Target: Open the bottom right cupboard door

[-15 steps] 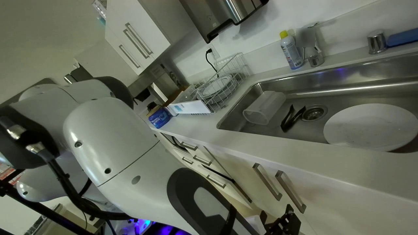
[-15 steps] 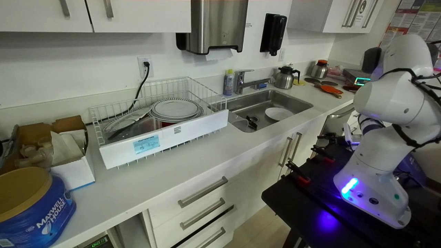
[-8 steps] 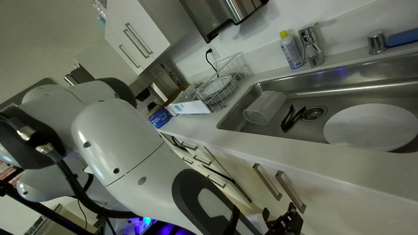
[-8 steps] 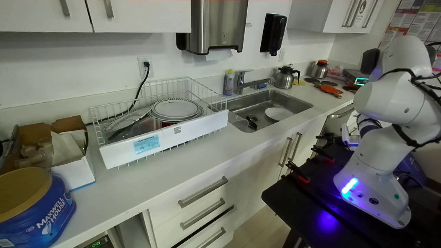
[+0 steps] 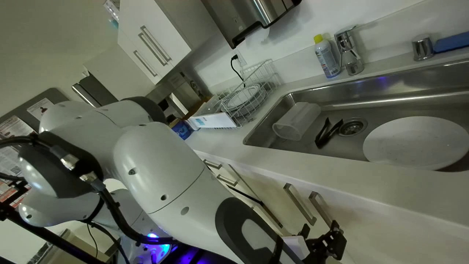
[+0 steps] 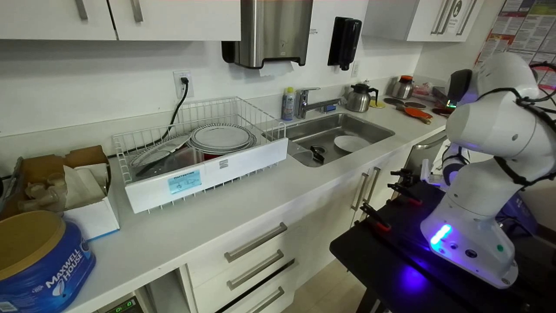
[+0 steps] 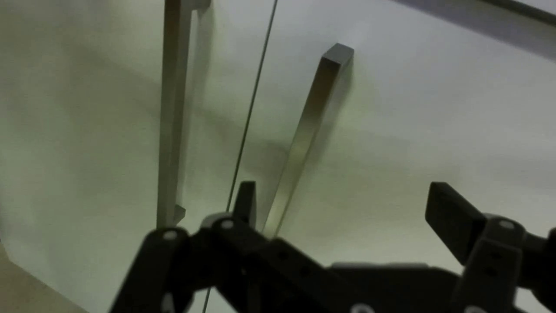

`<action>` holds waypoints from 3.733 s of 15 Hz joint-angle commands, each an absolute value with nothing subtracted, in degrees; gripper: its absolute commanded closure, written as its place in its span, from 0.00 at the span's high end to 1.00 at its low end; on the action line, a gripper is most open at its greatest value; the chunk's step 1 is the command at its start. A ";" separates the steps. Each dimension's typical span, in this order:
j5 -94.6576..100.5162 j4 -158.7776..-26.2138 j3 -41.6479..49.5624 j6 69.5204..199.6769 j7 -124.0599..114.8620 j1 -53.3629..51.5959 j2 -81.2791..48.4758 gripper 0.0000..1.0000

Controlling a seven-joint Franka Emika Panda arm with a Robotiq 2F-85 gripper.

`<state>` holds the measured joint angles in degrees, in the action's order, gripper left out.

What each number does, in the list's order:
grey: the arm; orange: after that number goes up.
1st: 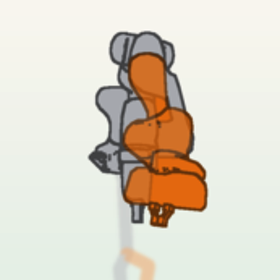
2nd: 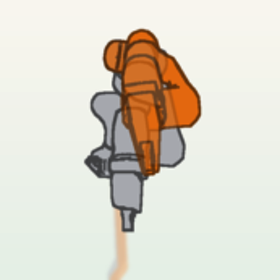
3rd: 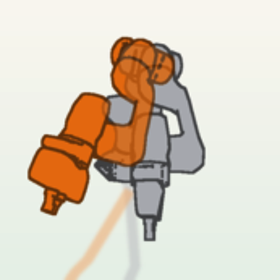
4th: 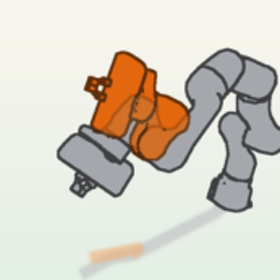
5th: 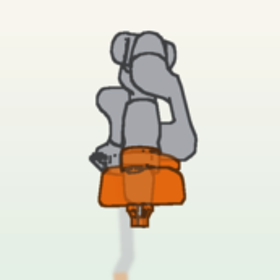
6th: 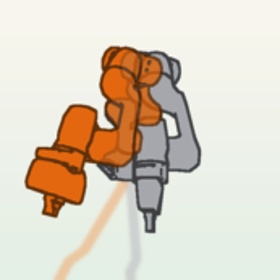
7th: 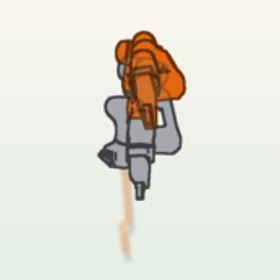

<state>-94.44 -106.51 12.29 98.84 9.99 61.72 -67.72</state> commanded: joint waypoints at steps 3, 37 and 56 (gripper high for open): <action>-100.38 -105.35 11.06 94.27 10.62 59.49 -73.30 1.00; -108.81 -104.31 19.49 78.15 8.43 57.06 -77.88 0.05; -85.67 -88.52 31.63 82.89 -0.23 70.01 -75.15 0.05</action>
<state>-85.16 -93.60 33.09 81.57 4.29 65.03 -78.43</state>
